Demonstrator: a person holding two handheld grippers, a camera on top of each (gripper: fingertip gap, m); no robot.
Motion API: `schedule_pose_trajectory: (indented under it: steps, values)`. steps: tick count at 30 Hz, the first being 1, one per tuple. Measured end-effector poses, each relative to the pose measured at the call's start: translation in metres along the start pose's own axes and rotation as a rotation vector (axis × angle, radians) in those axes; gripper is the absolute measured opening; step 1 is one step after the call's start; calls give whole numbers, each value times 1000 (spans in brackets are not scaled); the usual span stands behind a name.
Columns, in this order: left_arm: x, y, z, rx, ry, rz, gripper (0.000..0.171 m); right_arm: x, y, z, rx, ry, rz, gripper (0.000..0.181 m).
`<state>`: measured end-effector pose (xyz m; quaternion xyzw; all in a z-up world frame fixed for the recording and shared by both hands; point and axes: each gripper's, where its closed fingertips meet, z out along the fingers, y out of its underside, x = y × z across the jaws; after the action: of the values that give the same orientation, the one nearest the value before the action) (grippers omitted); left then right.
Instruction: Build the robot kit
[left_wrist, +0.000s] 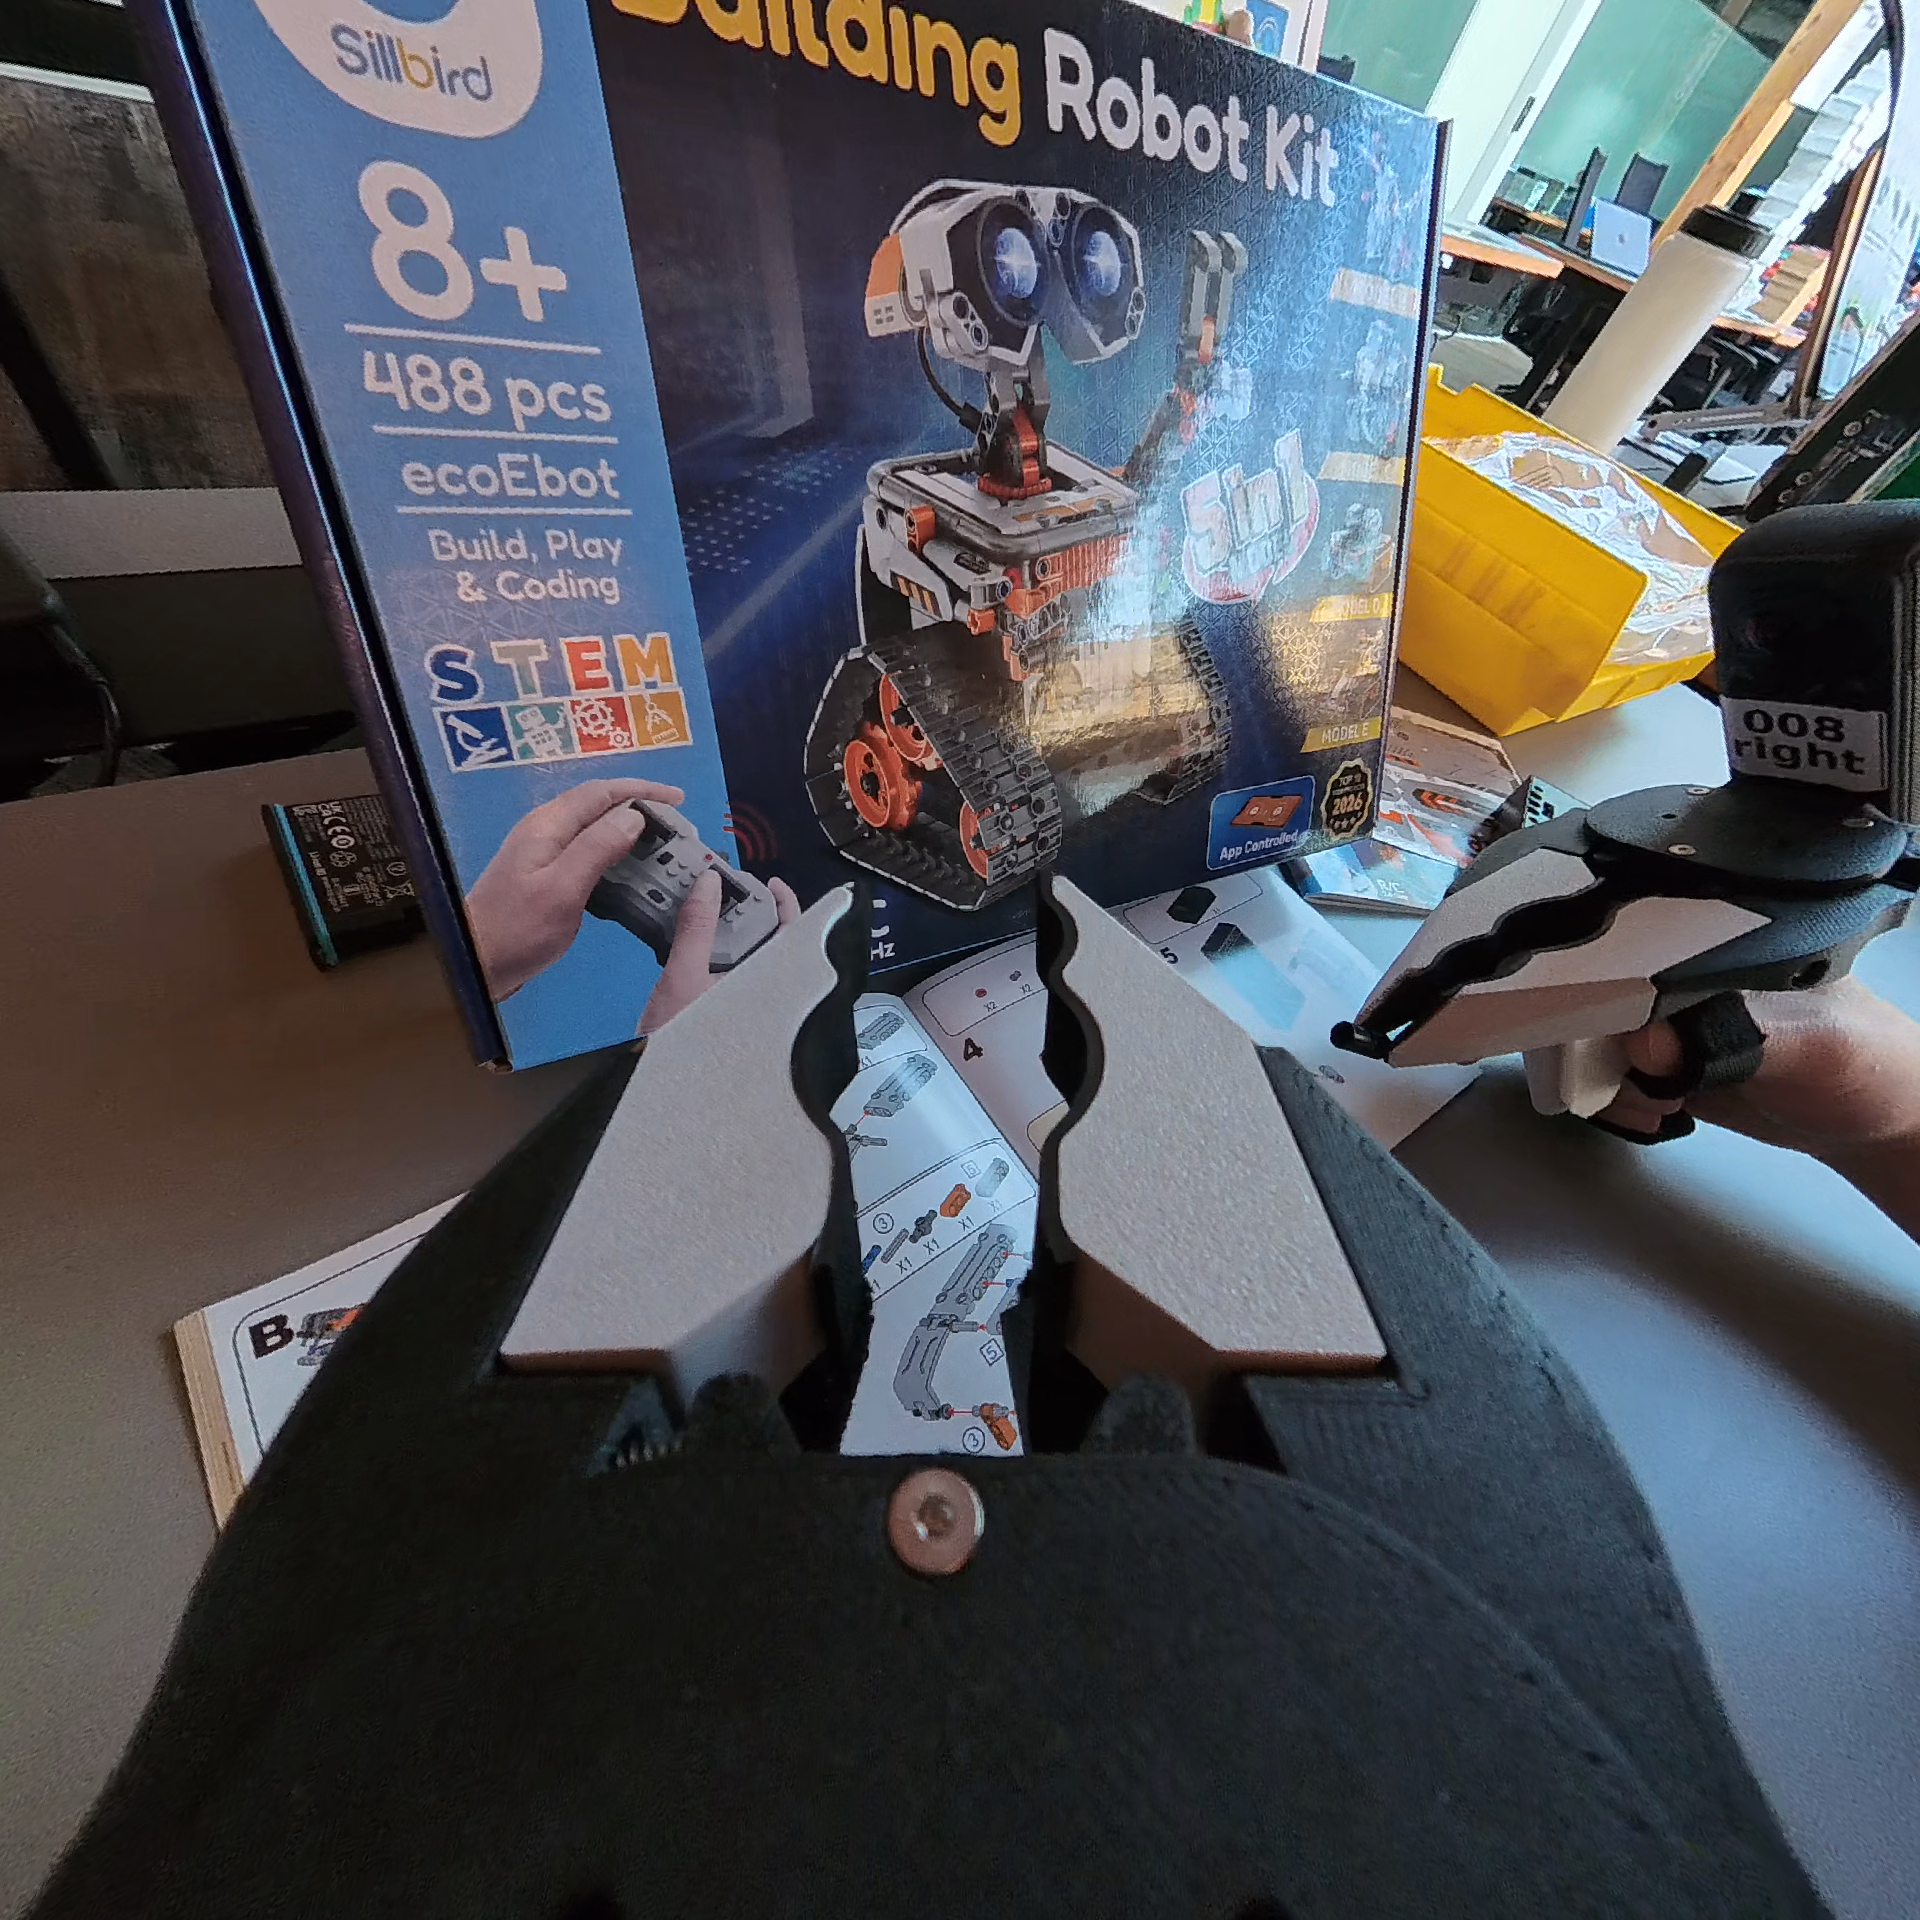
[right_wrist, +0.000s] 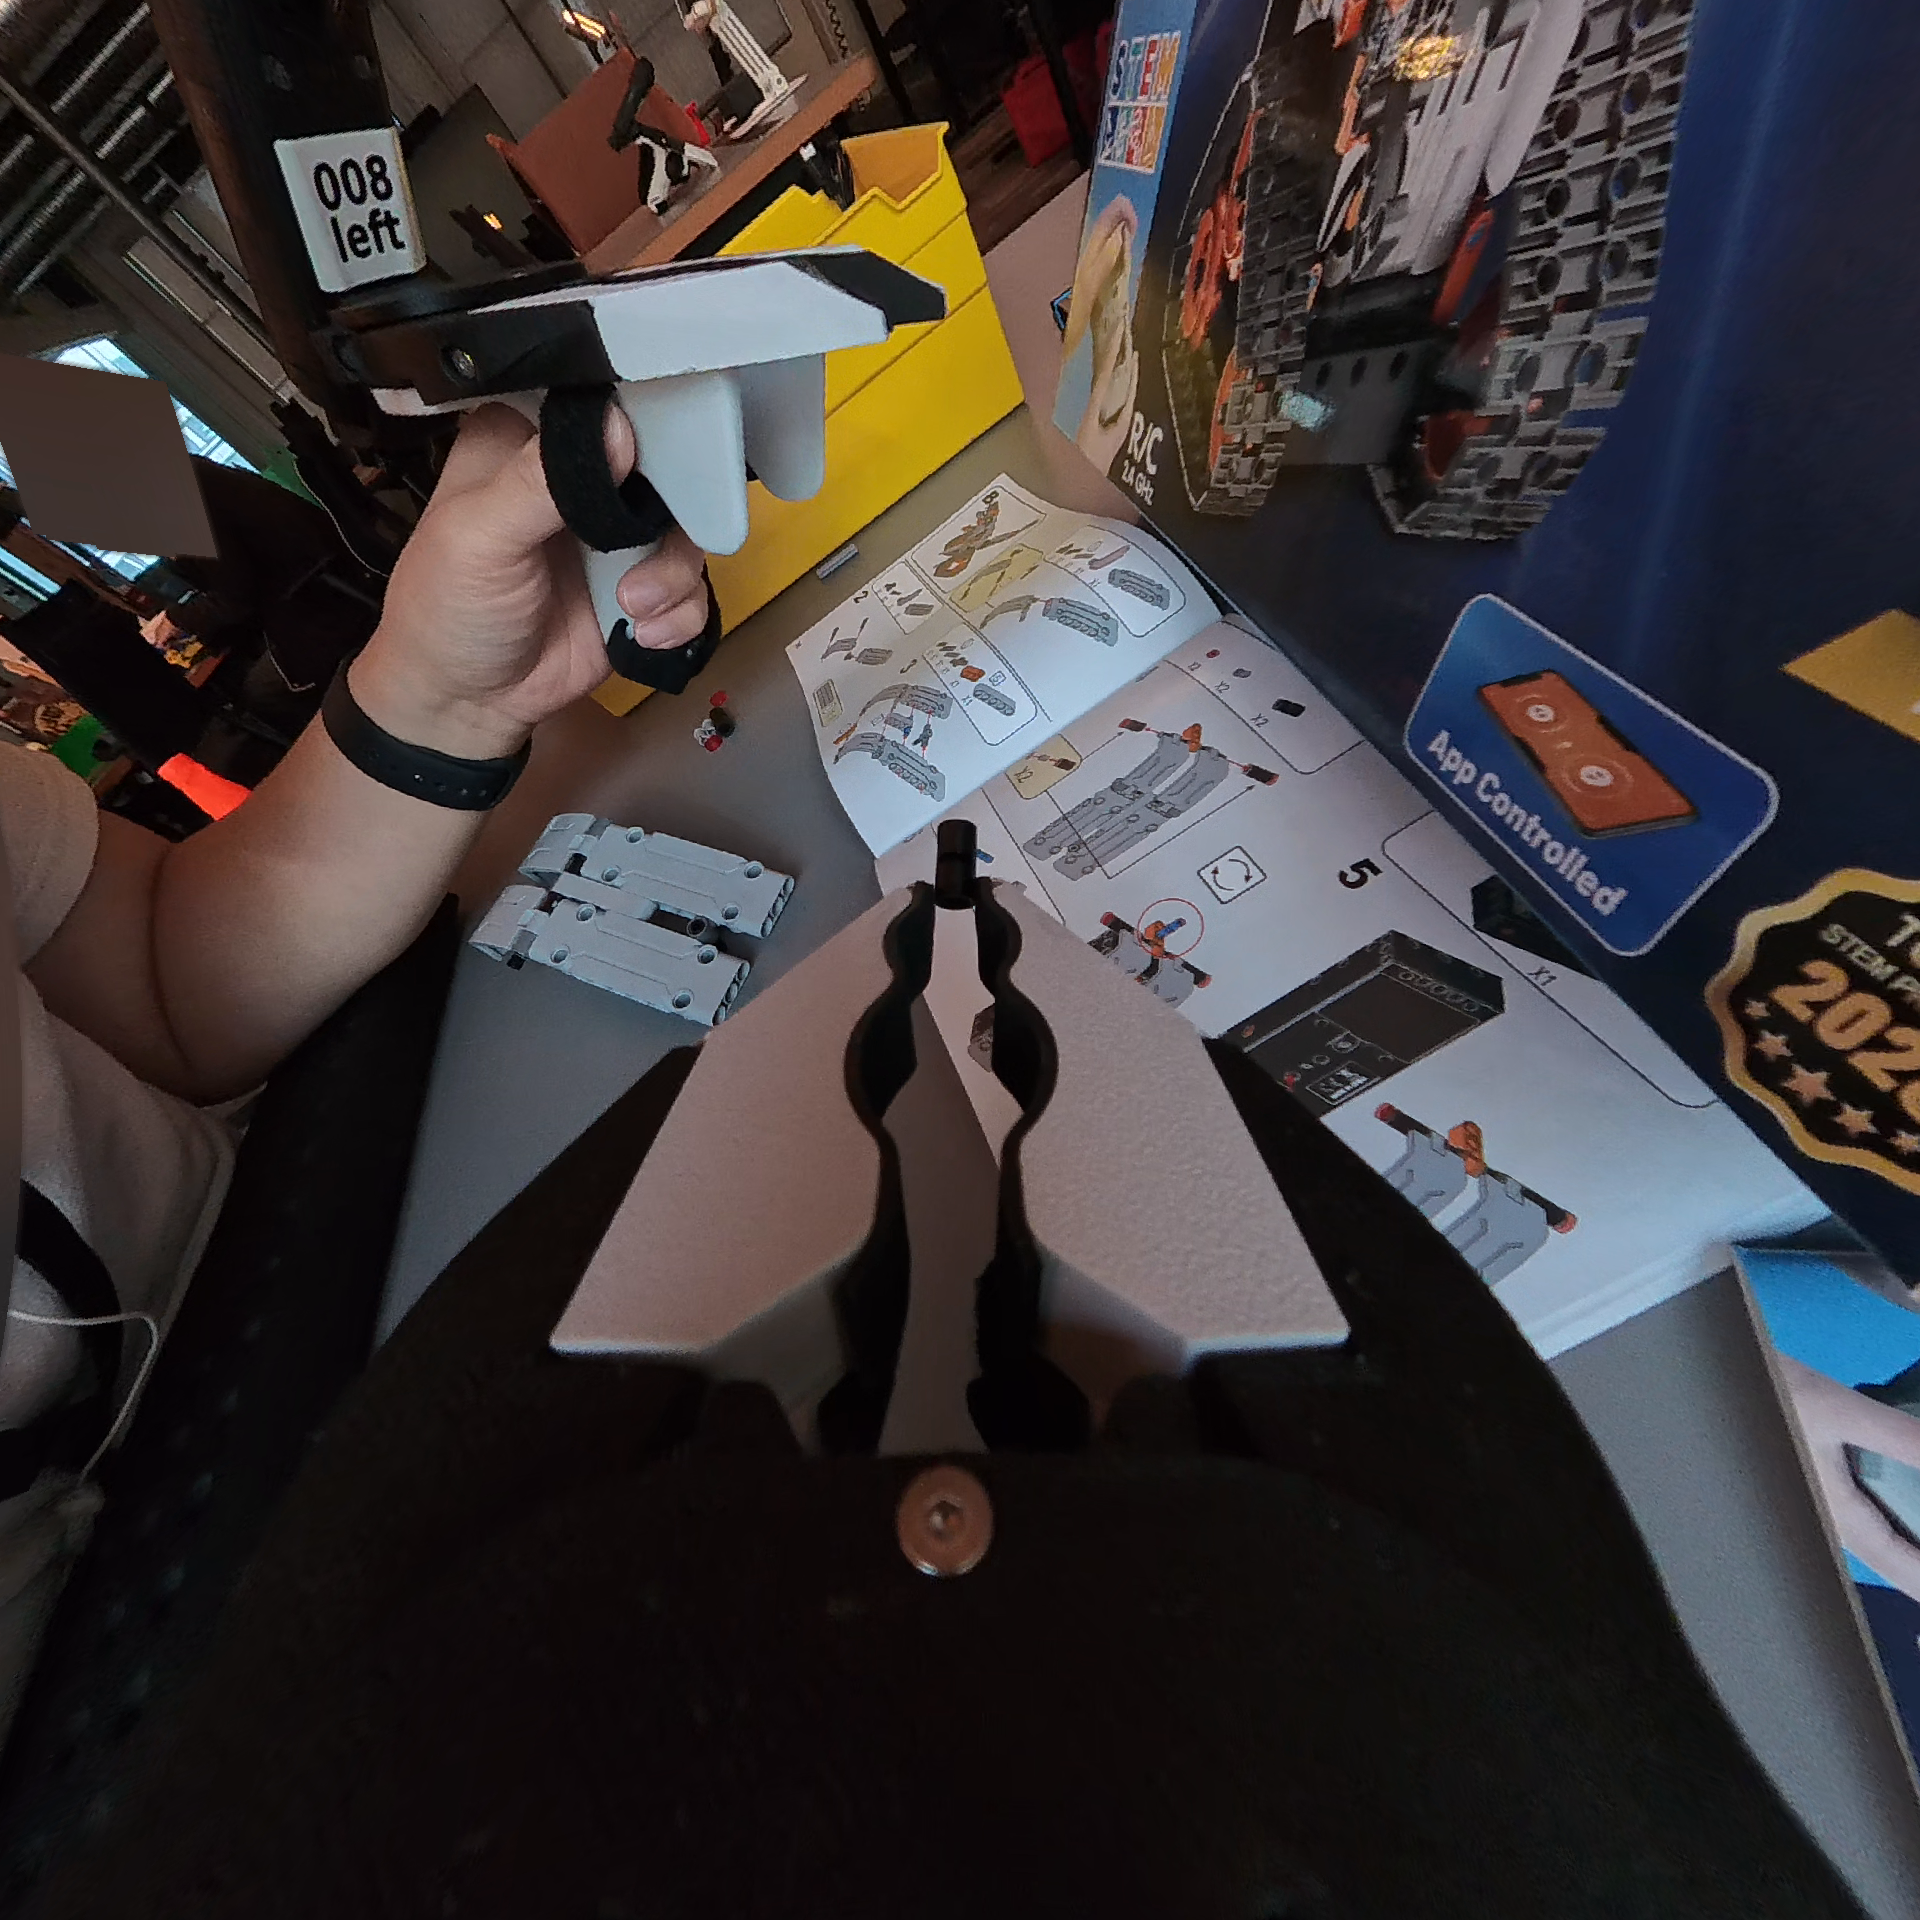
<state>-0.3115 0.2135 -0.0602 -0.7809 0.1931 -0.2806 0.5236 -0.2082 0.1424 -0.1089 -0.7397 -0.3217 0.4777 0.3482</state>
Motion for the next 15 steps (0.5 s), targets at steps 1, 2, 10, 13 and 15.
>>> schedule_pose_trajectory:
  steps: [1,2,10,13,15]
  values:
    - [0,0,0,-1,1,2,29,0,0,0,-1,-2,-3,7]
    - [0,0,-1,-1,2,3,29,-1,1,1,-3,-3,-6,7]
    - [6,-2,-6,-16,60,-26,30,-9,6,7,-33,-46,-86,7]
    - [11,-1,-8,-33,105,-30,30,-19,5,10,-31,-89,-132,7]
    - [10,0,-11,-52,106,-8,31,-26,4,11,-21,-126,-173,7]
